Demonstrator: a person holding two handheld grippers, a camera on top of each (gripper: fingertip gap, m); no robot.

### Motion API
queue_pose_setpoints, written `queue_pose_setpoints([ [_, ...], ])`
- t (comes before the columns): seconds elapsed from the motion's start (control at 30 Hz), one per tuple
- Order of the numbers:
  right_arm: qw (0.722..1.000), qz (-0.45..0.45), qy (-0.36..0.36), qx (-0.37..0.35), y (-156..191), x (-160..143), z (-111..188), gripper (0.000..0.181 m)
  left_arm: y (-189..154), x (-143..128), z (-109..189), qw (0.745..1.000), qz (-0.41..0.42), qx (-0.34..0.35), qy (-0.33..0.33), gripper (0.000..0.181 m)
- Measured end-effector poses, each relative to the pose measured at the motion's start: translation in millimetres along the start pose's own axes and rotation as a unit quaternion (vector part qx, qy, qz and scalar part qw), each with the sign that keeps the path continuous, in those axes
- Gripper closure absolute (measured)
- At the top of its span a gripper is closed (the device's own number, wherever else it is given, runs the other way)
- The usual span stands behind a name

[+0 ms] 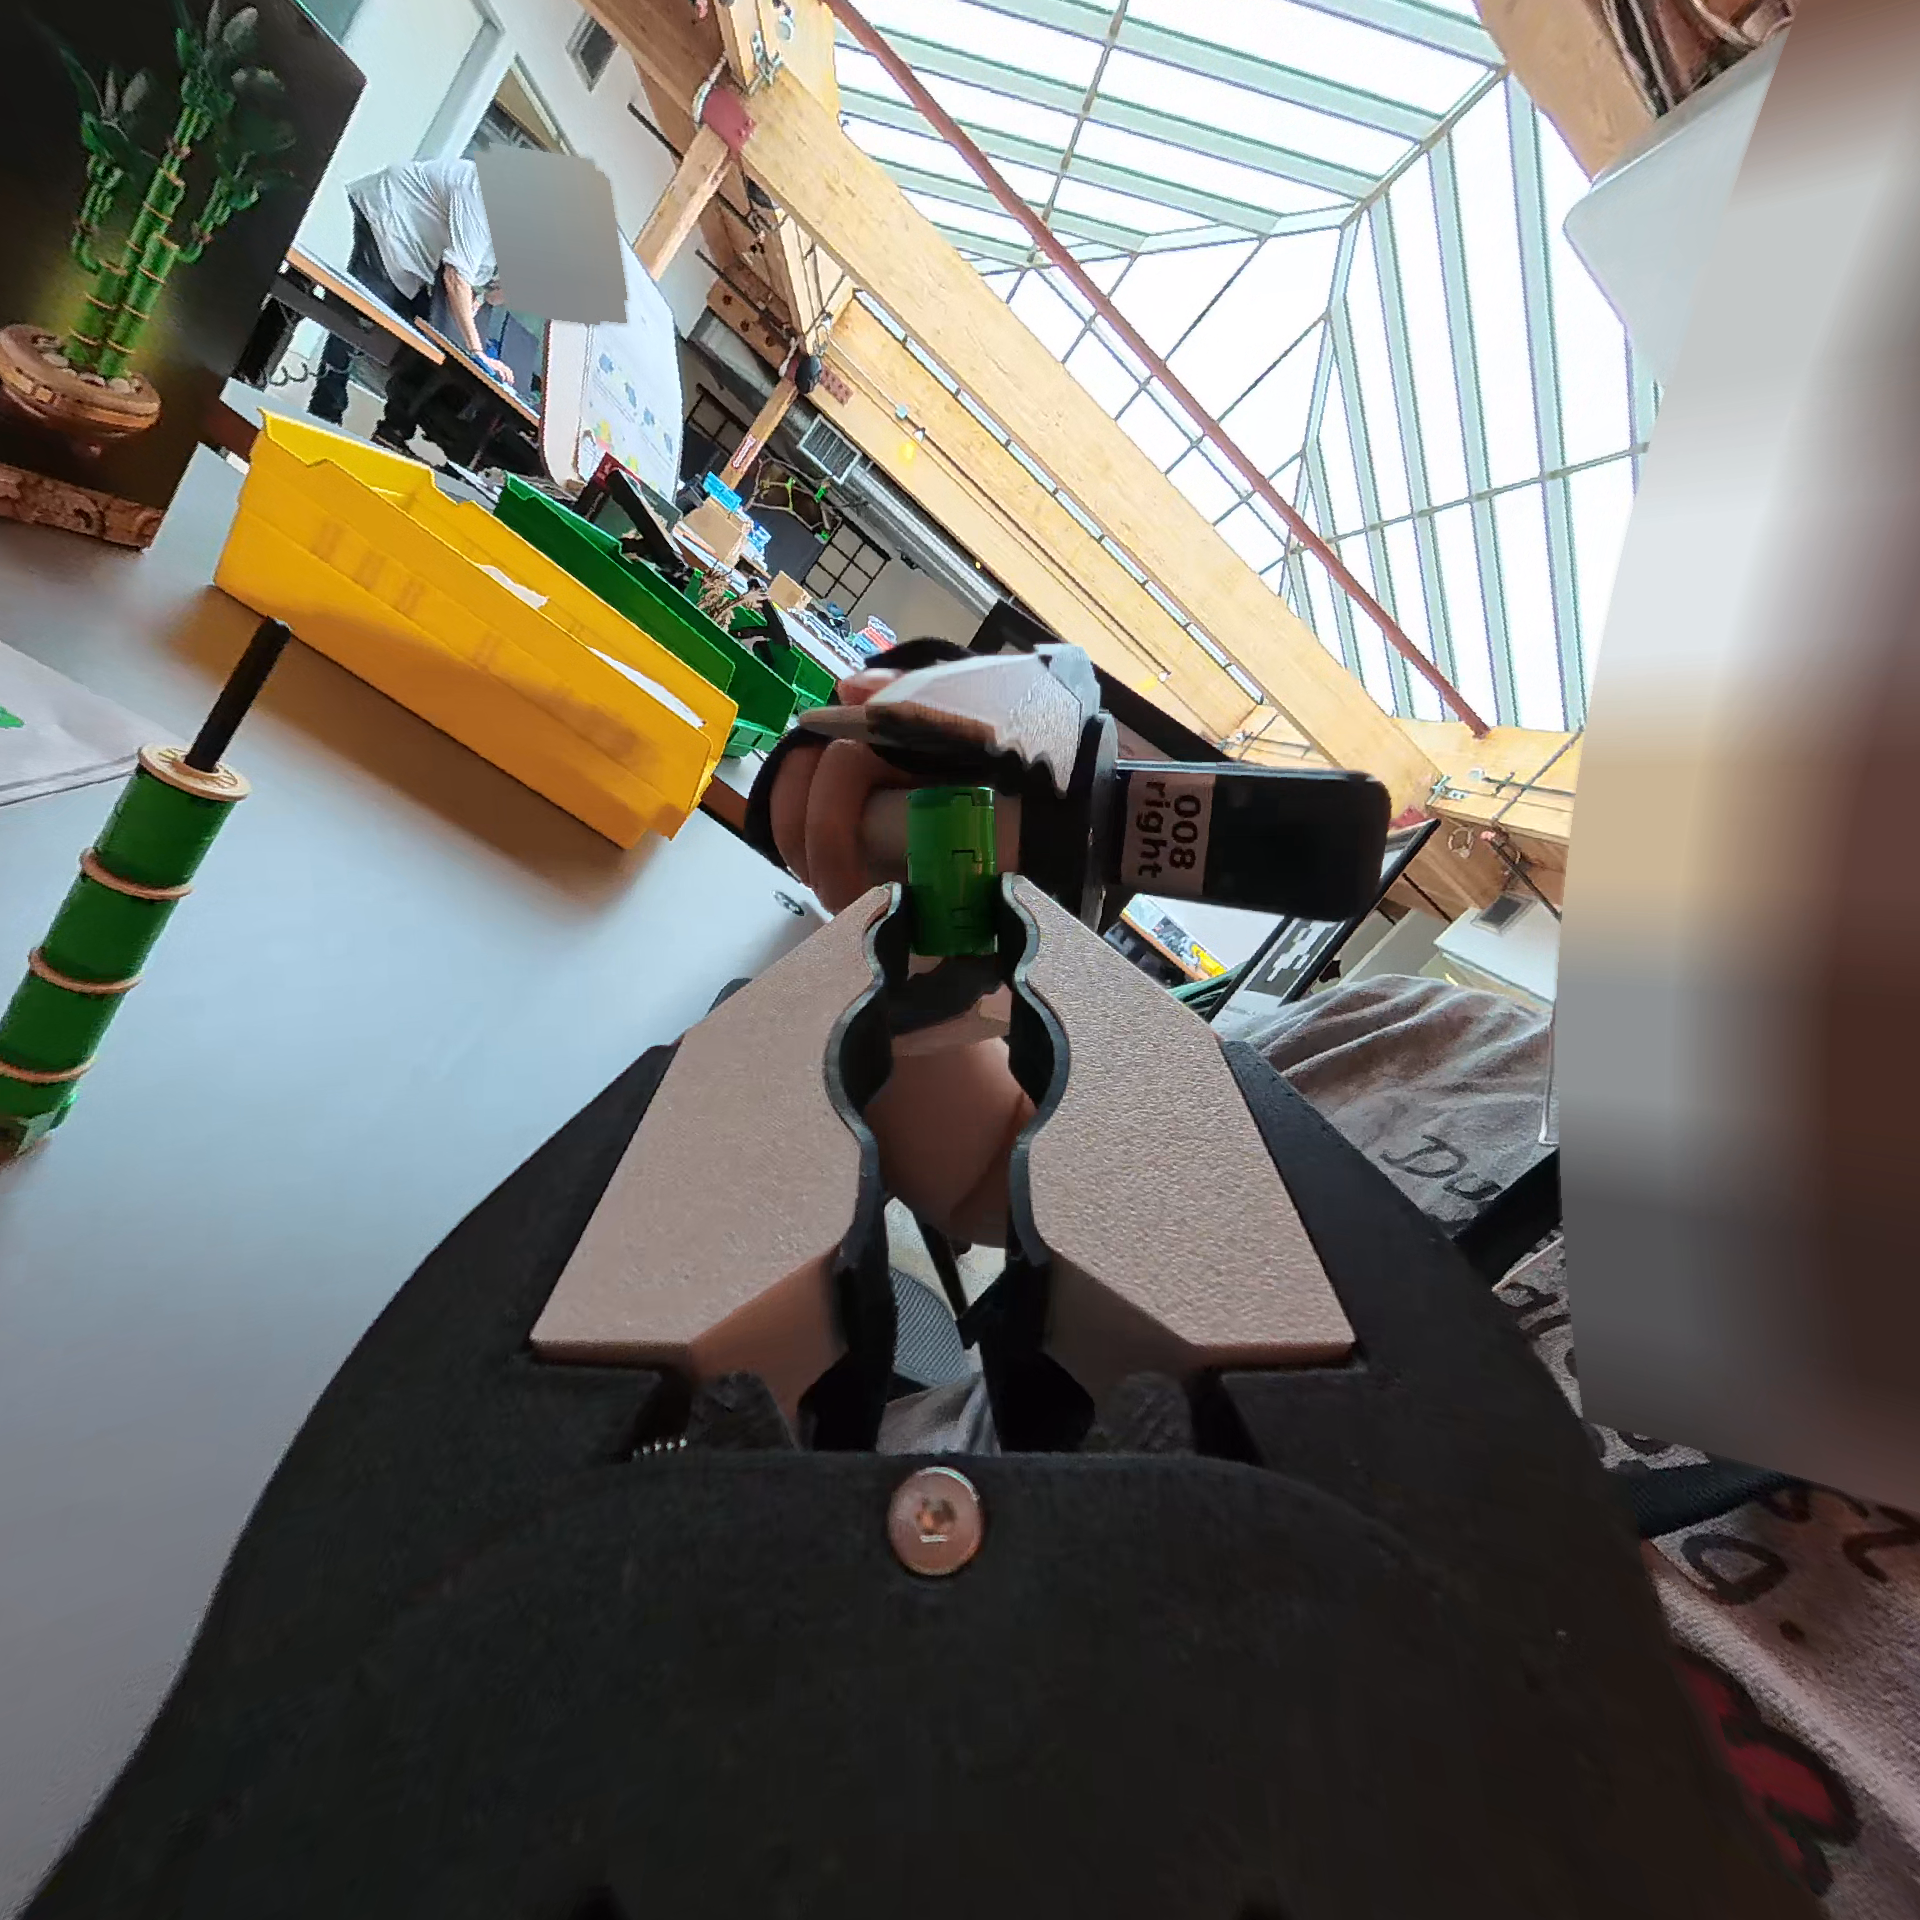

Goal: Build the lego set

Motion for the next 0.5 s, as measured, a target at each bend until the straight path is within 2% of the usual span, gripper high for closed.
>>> queue_pose_setpoints([
  [0.1,1.0,0.02,0.021,-0.008,1,-8,-2,0.15,8,0,-3,1.0,0.005,0.007,-0.005,0.167],
  [0.5,0.998,-0.057,0.015,-0.009,11,-33,-4,0.15,31,2,-11,0.999,0.029,0.026,0.002,0.167],
])
Point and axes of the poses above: each gripper's, where its closed fingertips meet, z back along the fingers, x out of its top, y = z × x across the jaws, the point moved 6 cm from there along z, back along the fingers, and after that the axes turned 11 degrees about z, right-handed, at the moved point
